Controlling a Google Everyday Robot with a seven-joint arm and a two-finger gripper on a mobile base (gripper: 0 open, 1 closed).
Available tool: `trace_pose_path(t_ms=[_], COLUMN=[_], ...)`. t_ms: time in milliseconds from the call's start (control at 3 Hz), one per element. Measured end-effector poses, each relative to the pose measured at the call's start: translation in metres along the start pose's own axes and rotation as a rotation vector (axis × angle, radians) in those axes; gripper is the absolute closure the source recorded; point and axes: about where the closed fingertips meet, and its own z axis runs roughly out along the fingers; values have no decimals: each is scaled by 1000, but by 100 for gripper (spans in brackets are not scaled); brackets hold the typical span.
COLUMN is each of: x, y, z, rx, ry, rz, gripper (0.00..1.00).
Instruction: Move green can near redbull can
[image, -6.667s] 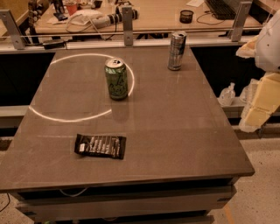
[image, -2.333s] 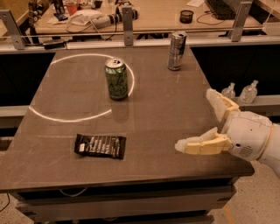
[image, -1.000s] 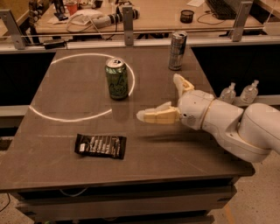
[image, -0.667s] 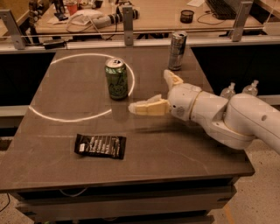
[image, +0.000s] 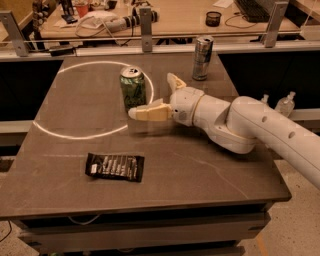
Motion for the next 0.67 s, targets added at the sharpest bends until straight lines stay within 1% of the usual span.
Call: trace_pose_path(t_ms=[333,667], x=[1,-4], y=[-3,2], z=[23,45], rx=[-21,-69], ry=[-10,8], rz=[-11,-29], gripper=[0,0])
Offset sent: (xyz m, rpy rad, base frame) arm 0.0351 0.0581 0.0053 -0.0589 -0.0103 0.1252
